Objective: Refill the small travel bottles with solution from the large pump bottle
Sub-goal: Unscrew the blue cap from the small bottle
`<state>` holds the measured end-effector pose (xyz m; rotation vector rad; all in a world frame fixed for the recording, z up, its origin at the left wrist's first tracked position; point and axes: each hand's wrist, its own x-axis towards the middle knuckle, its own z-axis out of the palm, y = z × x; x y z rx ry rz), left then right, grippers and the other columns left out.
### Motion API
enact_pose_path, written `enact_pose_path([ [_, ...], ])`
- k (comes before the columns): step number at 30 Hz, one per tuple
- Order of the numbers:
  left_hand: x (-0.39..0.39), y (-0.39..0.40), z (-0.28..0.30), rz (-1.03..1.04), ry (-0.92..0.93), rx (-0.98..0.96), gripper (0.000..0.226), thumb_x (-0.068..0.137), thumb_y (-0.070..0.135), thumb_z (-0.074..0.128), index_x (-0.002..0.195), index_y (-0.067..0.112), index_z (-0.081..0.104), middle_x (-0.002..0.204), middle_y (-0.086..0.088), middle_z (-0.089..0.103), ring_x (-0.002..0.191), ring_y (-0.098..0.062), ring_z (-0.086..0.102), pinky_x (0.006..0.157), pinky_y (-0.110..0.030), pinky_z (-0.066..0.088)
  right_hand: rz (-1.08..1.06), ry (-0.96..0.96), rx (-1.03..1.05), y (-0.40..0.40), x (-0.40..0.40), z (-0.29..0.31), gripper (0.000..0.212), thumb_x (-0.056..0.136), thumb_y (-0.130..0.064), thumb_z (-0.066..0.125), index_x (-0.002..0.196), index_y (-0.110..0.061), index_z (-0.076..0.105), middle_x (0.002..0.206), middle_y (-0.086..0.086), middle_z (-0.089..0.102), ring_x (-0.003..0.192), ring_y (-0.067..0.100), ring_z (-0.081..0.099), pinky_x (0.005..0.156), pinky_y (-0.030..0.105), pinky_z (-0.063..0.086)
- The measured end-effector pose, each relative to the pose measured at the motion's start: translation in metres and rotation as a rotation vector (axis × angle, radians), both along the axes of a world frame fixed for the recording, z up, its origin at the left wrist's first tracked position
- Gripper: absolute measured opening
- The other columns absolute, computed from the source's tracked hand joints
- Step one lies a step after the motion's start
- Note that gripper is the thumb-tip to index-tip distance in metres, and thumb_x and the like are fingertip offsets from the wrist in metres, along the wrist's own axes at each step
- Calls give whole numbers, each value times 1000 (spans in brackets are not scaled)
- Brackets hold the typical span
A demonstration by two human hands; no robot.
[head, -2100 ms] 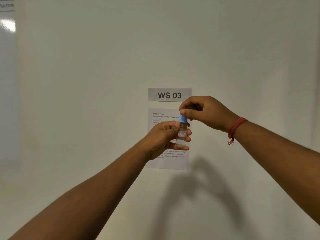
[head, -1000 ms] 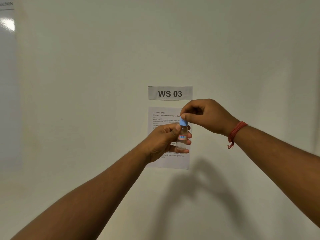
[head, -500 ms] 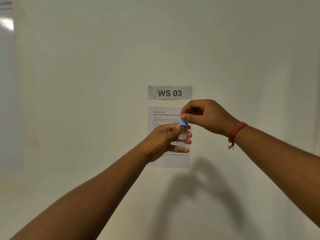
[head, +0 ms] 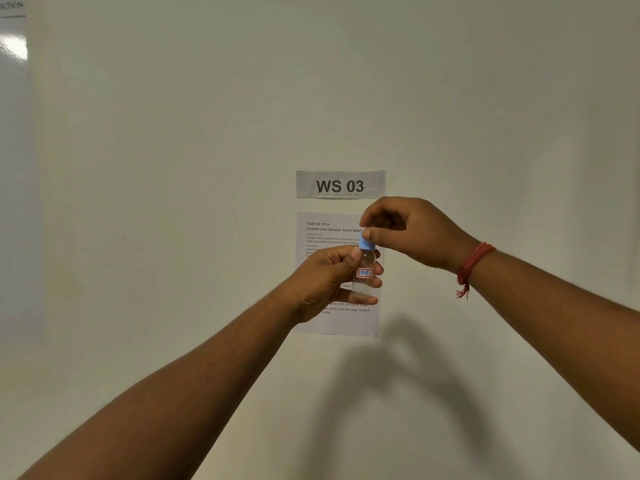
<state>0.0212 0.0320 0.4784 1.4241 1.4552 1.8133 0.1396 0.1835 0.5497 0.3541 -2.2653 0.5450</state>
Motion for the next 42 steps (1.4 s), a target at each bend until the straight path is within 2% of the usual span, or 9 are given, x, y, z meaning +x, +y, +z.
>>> enact_pose_path([
  [3,0,0,-1,-5,3,1,40,92,42,57,114,12,70,101,-6,76,96,-23,74,79,-43,64,-6,-14,18,-1,0,0,12,87,-19,68,88,-31,68,80,-21,68,75,1,64,65,11,49],
  [6,0,1,-1,-3,0,-2,40,91,43,58,114,12,70,101,-6,76,96,-23,74,80,-44,64,5,-31,18,-2,0,0,22,86,-12,65,89,-33,67,84,-15,70,82,5,66,68,14,52],
  [10,-1,0,-1,0,-2,-6,41,91,43,57,115,11,70,101,-5,76,95,-23,73,81,-45,64,44,-45,-8,-2,0,1,27,86,-12,64,104,-33,67,96,-10,72,93,6,68,78,15,55],
  [17,-1,-1,-1,15,12,-8,45,90,44,58,116,9,69,101,-6,75,96,-23,73,84,-47,63,3,-30,-2,-2,0,0,13,86,-24,71,92,-35,68,88,-16,71,85,4,67,70,13,52],
  [21,-1,-1,-2,11,12,-9,44,91,43,57,116,9,69,101,-6,75,95,-23,73,84,-47,63,-3,-39,9,-4,1,0,18,86,-17,68,87,-35,67,84,-15,71,80,4,67,66,11,50],
  [26,-2,0,-5,11,5,-14,43,91,43,57,116,11,69,103,-6,75,97,-24,73,86,-49,62,49,-72,-17,-4,2,0,25,84,-4,62,98,-24,68,96,-9,73,92,6,69,76,15,53],
  [30,-3,0,-6,6,4,-7,43,91,44,58,114,11,70,103,-6,75,97,-24,73,85,-49,62,38,-48,-44,-2,2,-1,18,87,-15,68,102,-25,67,98,-8,72,93,4,68,79,16,54],
  [35,-3,0,-7,7,-1,-4,42,90,43,59,113,11,71,102,-6,76,96,-23,74,80,-45,63,-23,-32,9,-1,1,-3,7,86,-23,71,89,-30,68,83,-14,71,78,4,67,68,14,52],
  [42,-2,1,-8,1,-3,-11,40,91,44,58,113,13,71,102,-5,76,96,-22,74,81,-44,63,8,-68,-7,-2,2,-3,23,86,-11,65,98,-31,68,97,-9,72,91,5,68,77,17,55],
])
